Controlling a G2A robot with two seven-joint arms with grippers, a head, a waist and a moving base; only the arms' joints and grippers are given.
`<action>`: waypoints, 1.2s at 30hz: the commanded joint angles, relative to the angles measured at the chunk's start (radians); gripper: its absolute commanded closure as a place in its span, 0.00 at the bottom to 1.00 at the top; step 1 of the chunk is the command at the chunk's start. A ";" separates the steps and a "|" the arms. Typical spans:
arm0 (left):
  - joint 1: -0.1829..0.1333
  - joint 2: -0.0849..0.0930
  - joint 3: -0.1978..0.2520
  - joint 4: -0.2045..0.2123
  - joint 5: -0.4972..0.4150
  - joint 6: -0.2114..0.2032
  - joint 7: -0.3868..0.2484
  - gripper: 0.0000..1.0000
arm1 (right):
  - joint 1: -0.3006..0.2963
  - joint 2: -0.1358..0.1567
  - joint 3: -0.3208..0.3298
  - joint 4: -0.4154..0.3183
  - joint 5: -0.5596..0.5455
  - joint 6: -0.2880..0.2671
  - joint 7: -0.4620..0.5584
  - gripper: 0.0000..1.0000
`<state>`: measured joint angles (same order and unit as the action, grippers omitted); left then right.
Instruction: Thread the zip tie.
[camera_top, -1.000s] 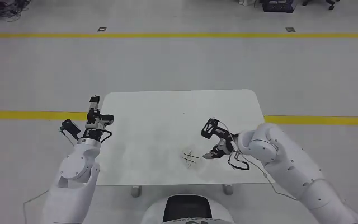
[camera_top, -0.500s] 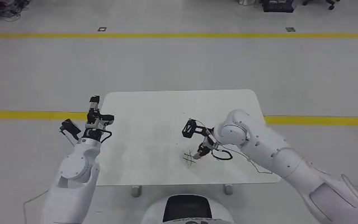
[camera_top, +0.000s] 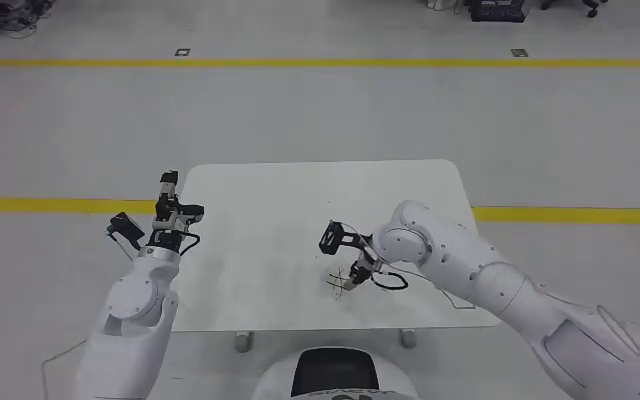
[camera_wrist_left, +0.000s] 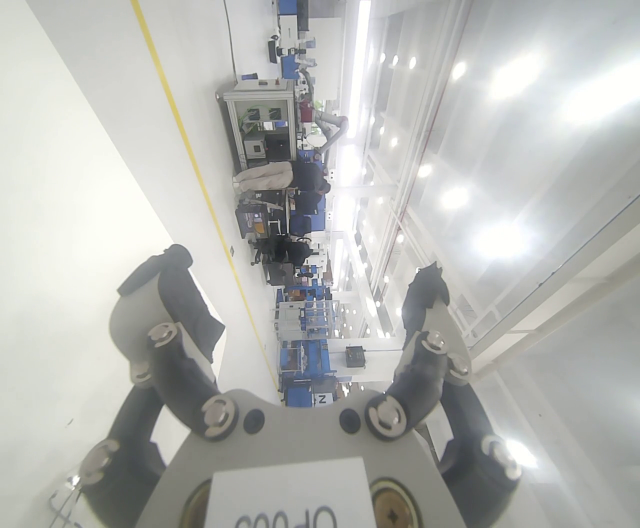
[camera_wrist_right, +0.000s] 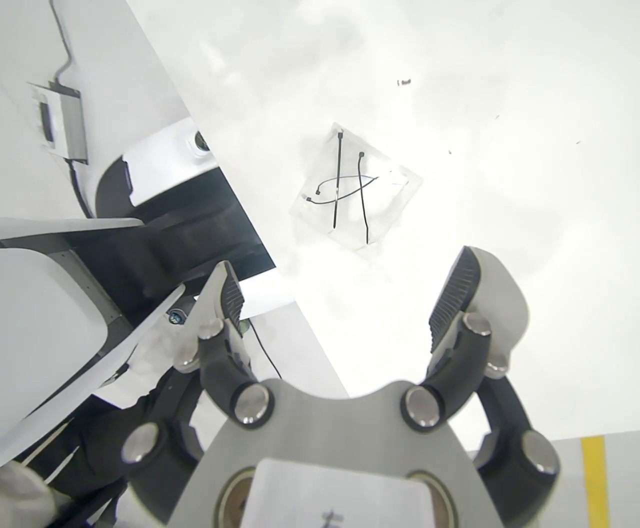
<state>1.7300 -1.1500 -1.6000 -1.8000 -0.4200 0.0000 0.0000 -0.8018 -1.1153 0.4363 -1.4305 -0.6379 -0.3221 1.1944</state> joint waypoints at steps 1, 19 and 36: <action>0.000 0.000 0.000 0.000 0.000 0.000 0.000 0.00 | 0.013 -0.017 -0.020 0.023 0.006 0.007 0.016 0.00; 0.000 0.000 0.000 0.000 0.000 0.000 0.000 0.00 | 0.037 -0.078 -0.094 0.092 -0.046 0.000 0.023 0.00; 0.000 0.000 0.000 0.000 0.000 0.000 0.000 0.00 | 0.023 -0.080 -0.099 0.087 -0.083 -0.015 0.011 0.00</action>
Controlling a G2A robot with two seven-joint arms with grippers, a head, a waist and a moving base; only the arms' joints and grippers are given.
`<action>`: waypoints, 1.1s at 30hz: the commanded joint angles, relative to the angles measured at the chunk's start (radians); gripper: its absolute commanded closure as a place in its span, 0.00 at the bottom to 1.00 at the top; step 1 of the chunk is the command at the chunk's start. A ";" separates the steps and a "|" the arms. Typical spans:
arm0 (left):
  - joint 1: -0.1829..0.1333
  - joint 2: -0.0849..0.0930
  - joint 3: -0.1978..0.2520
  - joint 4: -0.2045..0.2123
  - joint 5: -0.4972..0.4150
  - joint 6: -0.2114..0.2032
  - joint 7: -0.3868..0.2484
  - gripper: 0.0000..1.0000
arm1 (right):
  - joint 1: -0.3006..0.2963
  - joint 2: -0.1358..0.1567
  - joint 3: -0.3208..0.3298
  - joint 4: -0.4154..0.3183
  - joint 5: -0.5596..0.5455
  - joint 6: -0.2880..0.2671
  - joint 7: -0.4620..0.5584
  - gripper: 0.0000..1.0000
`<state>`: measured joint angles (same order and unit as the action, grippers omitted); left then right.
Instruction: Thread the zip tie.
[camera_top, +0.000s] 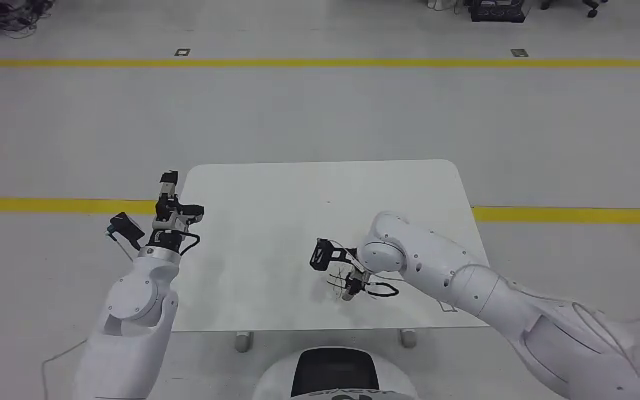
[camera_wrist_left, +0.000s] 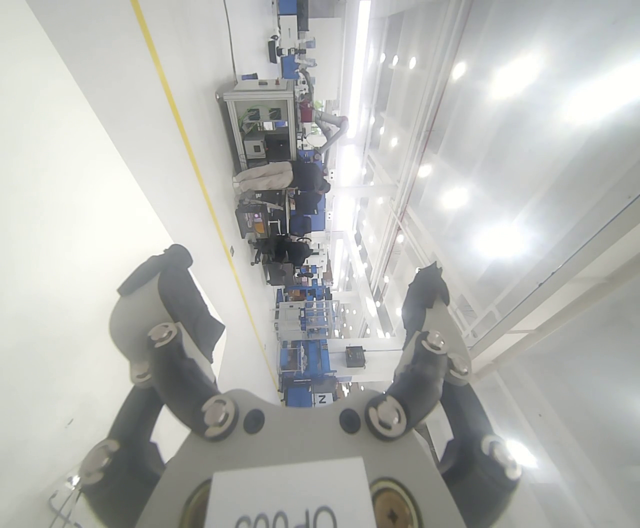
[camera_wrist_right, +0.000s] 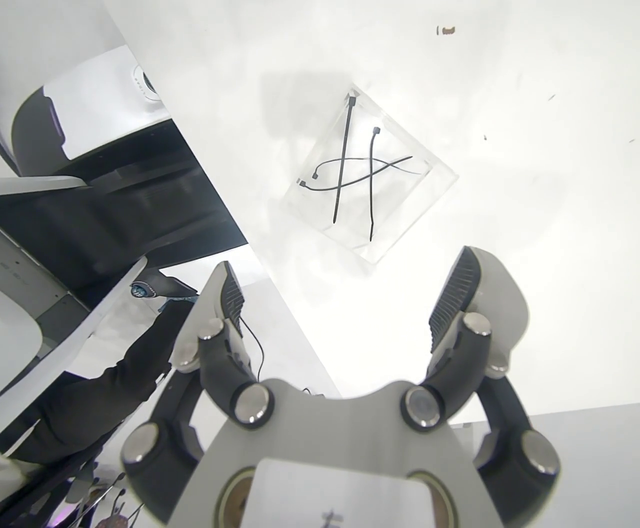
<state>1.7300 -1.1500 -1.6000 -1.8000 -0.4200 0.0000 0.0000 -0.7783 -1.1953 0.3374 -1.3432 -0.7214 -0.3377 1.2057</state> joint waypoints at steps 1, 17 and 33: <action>0.000 0.000 0.000 0.000 0.000 0.000 0.000 0.00 | -0.002 0.000 0.000 0.000 -0.002 0.002 -0.006 0.00; 0.000 0.000 0.000 0.000 0.000 0.000 0.000 0.00 | -0.024 -0.016 0.004 -0.002 -0.069 0.011 -0.014 0.56; 0.000 0.000 0.000 0.000 0.000 0.000 0.000 0.00 | -0.014 -0.067 -0.019 0.088 -0.085 -0.002 -0.037 0.71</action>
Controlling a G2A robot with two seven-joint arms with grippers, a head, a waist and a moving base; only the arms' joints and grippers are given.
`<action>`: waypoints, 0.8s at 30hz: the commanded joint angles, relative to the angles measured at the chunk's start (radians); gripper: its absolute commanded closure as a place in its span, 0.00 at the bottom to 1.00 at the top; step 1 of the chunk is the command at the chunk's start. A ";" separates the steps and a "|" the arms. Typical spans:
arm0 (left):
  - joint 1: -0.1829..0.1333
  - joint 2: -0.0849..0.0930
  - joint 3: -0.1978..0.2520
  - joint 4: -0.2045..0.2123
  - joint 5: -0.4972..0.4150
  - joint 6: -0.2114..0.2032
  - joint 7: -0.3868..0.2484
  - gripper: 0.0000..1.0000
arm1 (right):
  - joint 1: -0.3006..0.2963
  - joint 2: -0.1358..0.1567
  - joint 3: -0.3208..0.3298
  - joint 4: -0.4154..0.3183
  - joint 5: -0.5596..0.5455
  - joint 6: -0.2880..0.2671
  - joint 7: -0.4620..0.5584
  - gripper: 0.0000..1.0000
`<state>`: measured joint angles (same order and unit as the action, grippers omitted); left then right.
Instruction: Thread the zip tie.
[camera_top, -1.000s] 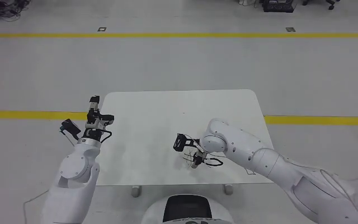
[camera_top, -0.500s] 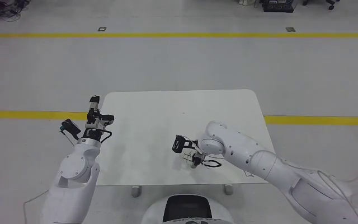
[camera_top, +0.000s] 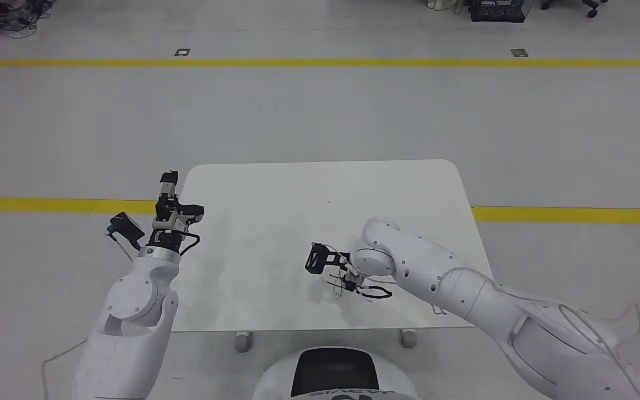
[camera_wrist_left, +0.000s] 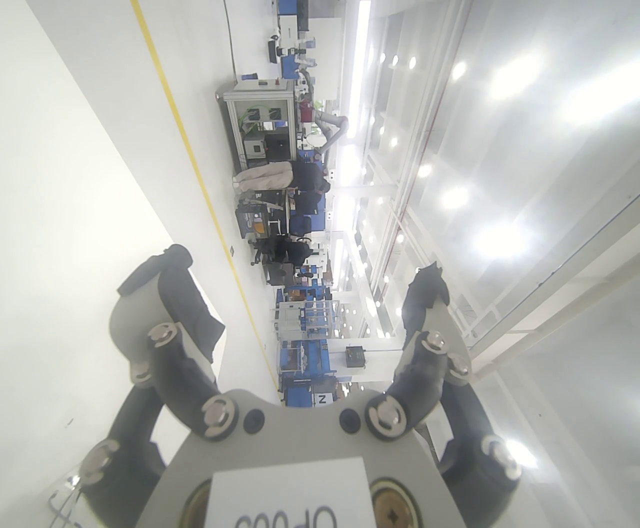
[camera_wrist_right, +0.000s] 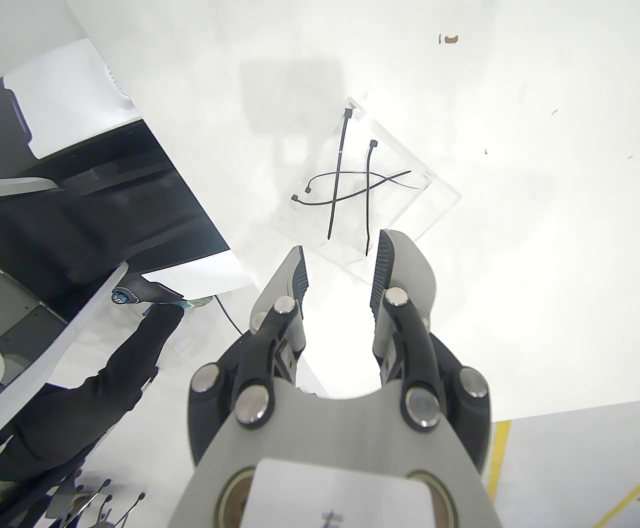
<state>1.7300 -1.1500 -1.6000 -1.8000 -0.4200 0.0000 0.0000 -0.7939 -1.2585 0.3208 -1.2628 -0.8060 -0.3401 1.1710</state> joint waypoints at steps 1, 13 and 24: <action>0.000 0.000 0.000 0.000 0.000 0.000 0.000 0.00 | 0.003 -0.009 -0.007 0.019 0.000 0.000 -0.006 0.71; 0.000 0.000 0.000 0.000 0.000 0.000 0.000 0.00 | 0.033 -0.075 -0.069 0.128 0.007 0.000 -0.032 0.75; 0.000 0.000 0.000 0.000 0.000 0.000 0.000 0.00 | 0.065 -0.117 -0.120 0.223 0.045 0.000 -0.064 0.82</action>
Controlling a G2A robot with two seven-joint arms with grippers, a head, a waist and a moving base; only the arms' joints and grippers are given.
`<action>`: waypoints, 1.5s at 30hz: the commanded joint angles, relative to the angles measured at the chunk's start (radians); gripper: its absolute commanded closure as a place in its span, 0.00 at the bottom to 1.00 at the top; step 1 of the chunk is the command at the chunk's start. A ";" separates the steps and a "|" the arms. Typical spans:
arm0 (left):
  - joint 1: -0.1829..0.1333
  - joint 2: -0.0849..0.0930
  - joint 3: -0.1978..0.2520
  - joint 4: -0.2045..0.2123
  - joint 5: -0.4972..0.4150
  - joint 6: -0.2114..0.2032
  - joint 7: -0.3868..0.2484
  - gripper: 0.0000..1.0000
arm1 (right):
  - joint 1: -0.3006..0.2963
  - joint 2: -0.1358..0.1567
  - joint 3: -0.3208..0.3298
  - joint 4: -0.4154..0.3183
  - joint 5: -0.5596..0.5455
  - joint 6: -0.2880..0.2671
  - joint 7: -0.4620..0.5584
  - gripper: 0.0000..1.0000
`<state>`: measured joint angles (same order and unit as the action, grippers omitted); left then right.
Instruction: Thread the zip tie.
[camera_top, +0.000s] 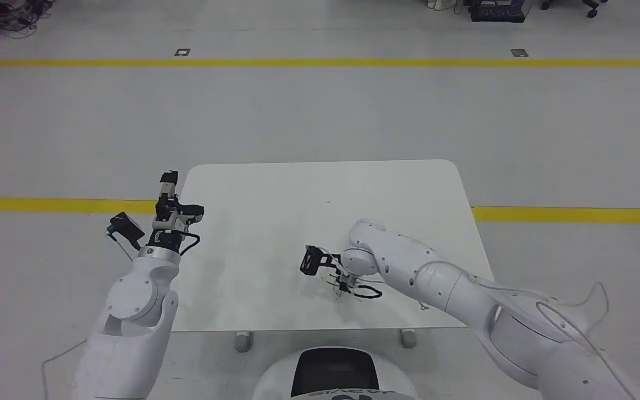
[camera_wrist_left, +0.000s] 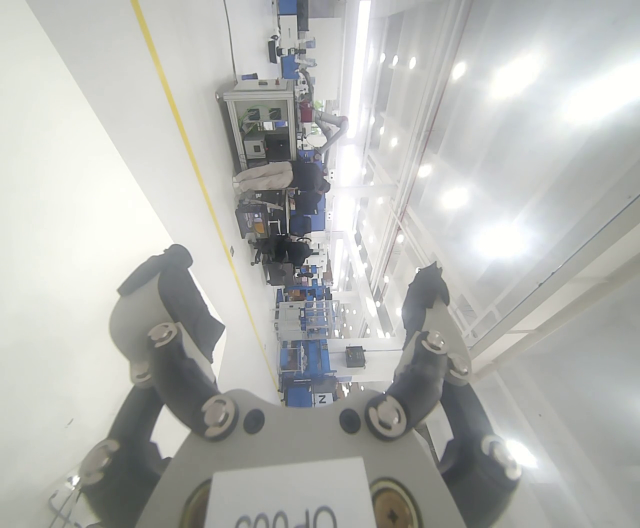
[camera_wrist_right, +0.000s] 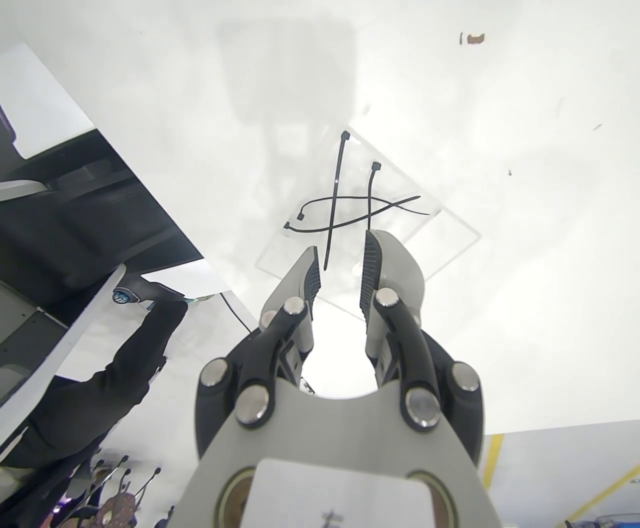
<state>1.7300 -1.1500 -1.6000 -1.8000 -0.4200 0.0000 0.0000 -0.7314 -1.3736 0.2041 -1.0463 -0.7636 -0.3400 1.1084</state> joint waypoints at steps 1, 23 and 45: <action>0.000 0.000 0.000 0.000 0.000 0.000 0.000 0.00 | 0.005 -0.006 -0.008 0.016 0.005 0.000 -0.002 0.82; 0.000 0.000 0.000 0.000 0.000 0.000 0.000 0.00 | 0.009 -0.054 -0.034 0.120 -0.040 0.000 -0.075 0.82; 0.000 0.000 0.000 0.000 0.000 0.000 0.000 0.00 | 0.003 -0.107 -0.034 0.223 -0.042 0.000 -0.104 0.84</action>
<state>1.7300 -1.1500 -1.6000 -1.8000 -0.4200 0.0000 0.0000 -0.7281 -1.4789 0.1700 -0.8278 -0.8055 -0.3400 1.0035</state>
